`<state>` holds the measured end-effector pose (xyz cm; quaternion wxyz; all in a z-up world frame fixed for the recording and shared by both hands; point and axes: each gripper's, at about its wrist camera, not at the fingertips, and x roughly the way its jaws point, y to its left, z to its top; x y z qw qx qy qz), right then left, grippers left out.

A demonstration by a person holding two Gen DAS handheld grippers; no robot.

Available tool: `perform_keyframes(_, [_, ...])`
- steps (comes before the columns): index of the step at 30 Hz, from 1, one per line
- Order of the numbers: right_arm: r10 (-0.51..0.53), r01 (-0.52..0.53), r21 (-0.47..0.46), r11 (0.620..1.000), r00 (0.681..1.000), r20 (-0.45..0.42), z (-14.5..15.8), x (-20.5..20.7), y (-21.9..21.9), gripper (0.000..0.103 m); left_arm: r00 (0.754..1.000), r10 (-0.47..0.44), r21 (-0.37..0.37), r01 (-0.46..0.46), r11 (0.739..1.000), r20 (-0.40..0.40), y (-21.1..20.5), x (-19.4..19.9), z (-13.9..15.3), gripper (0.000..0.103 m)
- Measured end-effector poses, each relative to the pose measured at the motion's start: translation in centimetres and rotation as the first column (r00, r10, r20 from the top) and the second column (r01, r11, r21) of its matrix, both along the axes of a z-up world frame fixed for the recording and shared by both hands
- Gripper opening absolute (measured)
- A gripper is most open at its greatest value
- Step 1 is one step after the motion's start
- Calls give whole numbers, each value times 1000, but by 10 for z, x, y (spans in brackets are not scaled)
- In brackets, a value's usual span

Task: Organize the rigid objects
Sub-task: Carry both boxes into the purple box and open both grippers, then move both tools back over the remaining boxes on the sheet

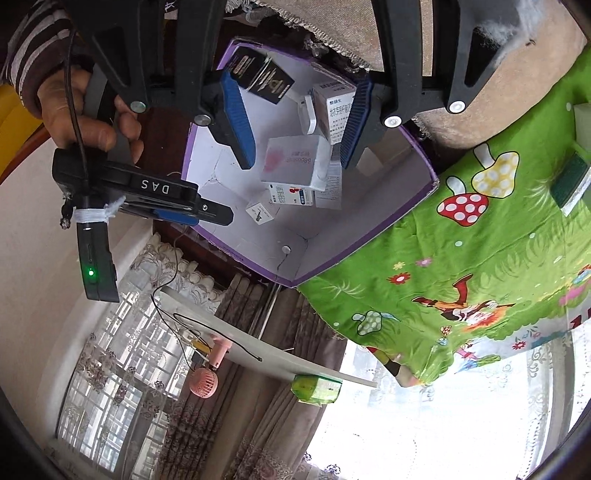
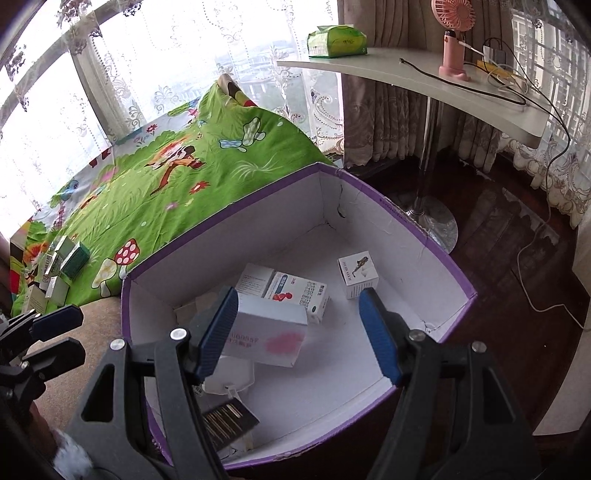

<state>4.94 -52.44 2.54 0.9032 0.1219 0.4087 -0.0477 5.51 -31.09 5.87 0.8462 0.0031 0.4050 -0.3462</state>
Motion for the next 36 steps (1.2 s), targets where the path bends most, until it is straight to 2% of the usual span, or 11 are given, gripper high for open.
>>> perform_keyframes(7, [23,-22,41,999,1000,-10,-3,2,6,72,995,99,-47,-99,994,-15,30,5,0,49])
perform_keyframes(14, [106,-106,30,994,994,14,6,3,29,73,976,216,-104,-217,971,-21,77,5,3,55])
perform_keyframes(17, [153,-153,12,988,988,12,6,3,44,75,963,266,-121,-268,956,-30,100,2,2,59])
perform_keyframes(24, [239,-239,26,971,971,5,4,6,84,76,923,381,-128,-385,914,-52,151,-10,-4,59])
perform_keyframes(30, [350,-349,48,936,937,2,3,7,131,76,869,493,-124,-495,860,-50,198,-29,-10,59])
perform_keyframes(36, [453,-452,54,891,891,-14,-3,4,175,76,783,619,-112,-621,776,-53,247,-49,-20,59])
